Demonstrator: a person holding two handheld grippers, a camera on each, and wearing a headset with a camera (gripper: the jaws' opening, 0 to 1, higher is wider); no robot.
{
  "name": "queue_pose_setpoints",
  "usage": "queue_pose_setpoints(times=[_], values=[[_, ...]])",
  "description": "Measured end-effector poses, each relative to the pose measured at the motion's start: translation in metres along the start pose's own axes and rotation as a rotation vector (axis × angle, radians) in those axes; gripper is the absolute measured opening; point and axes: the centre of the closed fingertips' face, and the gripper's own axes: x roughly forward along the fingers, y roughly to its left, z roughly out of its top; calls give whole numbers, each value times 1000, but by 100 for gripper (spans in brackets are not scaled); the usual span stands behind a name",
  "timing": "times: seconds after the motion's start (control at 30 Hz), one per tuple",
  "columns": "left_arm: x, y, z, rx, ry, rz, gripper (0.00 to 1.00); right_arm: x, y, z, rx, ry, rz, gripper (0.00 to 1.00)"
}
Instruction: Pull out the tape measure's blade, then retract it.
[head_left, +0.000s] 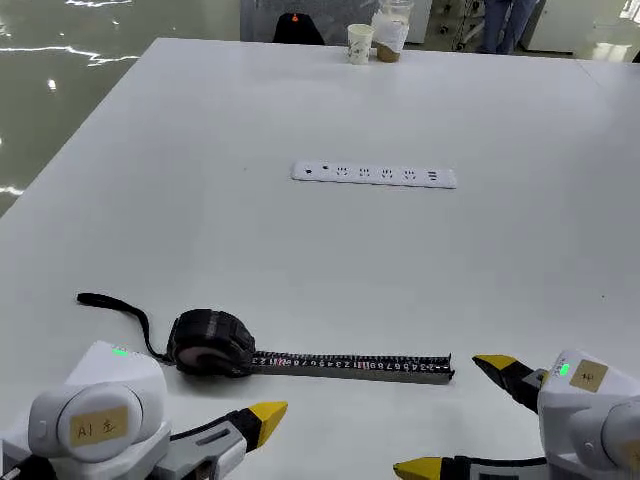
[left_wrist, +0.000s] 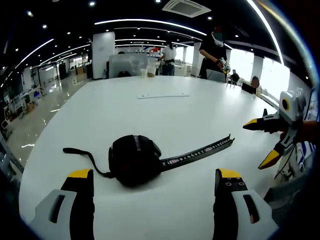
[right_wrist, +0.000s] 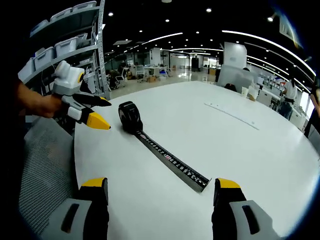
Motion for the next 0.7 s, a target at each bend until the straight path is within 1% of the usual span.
queue_pose_setpoints(times=[0.1, 0.23, 0.5, 0.7], values=[[4, 2, 1, -18, -2, 5, 98, 2, -5, 1, -14, -2, 5, 83], [8, 4, 3, -22, -5, 11, 96, 3, -10, 0, -35, 1, 15, 79], [18, 8, 4, -46, -2, 26, 96, 8, -17, -4, -78, 20, 42, 70], [26, 11, 4, -62, 0, 33, 94, 12, -24, -8, -117, 45, 63, 63]])
